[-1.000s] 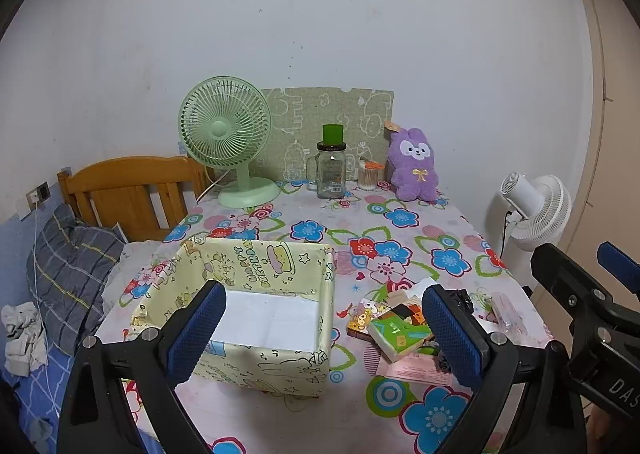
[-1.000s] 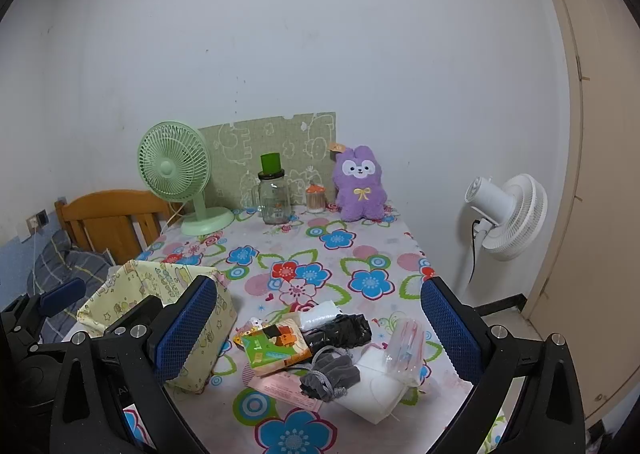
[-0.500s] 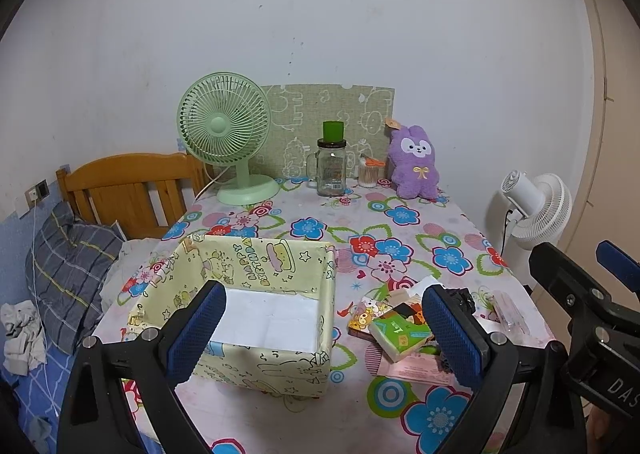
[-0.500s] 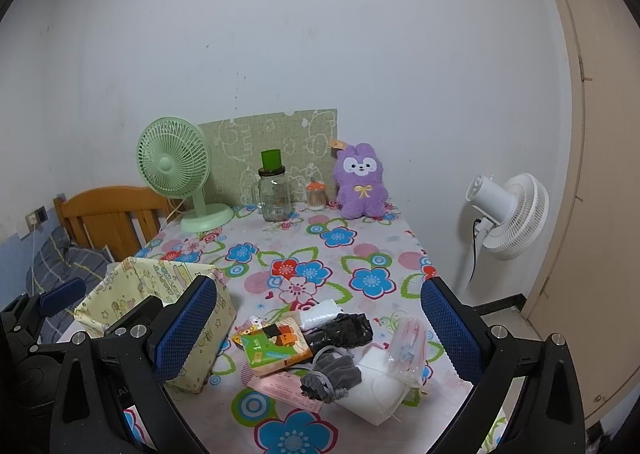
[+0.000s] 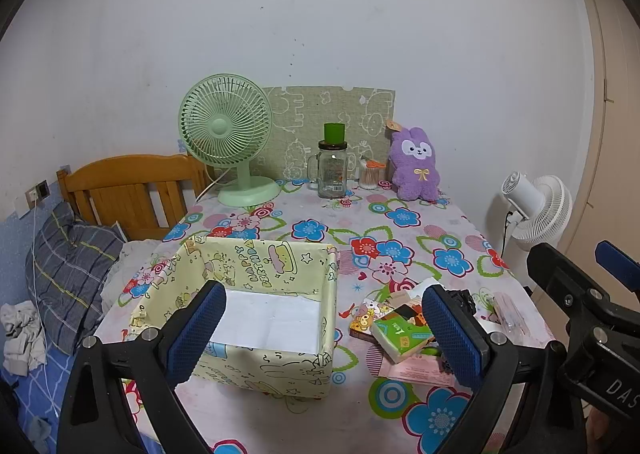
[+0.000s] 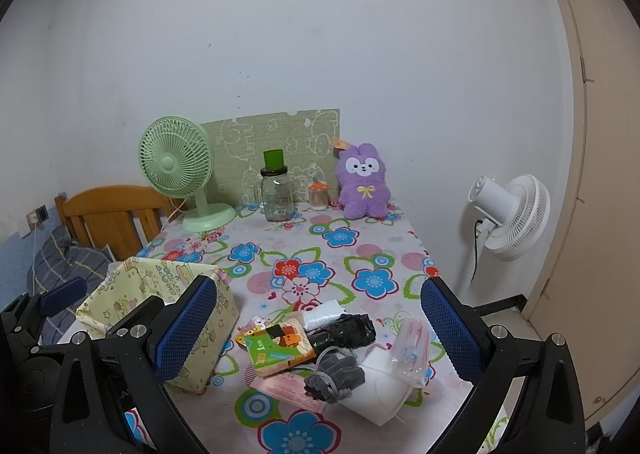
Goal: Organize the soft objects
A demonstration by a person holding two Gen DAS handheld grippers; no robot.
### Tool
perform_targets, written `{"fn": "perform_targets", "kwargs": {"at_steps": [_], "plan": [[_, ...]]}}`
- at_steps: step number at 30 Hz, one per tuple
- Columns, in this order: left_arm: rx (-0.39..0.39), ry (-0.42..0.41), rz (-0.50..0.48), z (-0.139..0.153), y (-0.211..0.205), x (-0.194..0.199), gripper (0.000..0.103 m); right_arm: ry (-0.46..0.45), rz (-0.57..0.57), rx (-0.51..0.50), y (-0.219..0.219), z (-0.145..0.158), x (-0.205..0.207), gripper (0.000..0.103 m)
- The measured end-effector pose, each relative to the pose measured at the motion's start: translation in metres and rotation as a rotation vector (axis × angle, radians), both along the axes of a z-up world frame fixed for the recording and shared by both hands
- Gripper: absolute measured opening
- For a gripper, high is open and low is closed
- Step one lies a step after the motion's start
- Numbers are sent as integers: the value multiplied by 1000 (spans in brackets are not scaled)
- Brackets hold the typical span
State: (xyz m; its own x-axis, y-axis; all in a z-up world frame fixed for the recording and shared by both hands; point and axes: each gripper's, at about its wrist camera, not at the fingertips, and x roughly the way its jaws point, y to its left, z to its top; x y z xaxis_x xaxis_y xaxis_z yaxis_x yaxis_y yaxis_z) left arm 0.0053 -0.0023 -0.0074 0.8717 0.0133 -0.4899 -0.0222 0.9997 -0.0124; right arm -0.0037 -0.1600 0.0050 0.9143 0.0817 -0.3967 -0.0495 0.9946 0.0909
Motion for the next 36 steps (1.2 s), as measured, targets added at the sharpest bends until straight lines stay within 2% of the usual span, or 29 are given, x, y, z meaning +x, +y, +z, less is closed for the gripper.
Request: {"fn": "perform_targets", "kwargs": {"at_steps": [36], "plan": [[-1,0,1,-1,-1,-2,99,2,0,-2,0,0,0,103]]}}
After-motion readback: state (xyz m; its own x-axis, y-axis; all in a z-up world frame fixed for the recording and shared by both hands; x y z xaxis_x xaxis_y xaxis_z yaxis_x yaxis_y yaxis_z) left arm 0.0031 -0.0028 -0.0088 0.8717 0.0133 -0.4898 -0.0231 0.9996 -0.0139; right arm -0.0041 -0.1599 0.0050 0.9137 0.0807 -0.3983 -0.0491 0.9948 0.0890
